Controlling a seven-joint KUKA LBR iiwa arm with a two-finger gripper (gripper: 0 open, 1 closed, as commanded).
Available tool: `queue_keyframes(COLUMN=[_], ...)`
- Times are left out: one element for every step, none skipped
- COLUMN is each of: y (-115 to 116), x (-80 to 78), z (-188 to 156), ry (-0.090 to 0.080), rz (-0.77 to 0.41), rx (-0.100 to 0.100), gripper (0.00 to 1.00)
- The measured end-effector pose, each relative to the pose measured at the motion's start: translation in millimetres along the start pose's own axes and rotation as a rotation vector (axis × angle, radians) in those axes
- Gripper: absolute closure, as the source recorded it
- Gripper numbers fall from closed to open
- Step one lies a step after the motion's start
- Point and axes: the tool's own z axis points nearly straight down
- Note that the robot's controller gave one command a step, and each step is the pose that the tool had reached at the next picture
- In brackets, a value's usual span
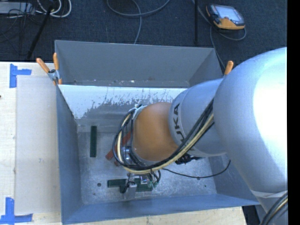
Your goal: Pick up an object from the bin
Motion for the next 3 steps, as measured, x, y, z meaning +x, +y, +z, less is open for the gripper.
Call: queue_keyframes(y=[0, 0, -1], x=[-2.2, -4.0, -4.5], z=[-1, -63, -78], ry=[-0.007, -0.004, 0.000], rz=[0.002, 0.006, 0.009], rx=[-0.001, -0.001, 0.000], gripper=[1.00, 1.00, 1.00])
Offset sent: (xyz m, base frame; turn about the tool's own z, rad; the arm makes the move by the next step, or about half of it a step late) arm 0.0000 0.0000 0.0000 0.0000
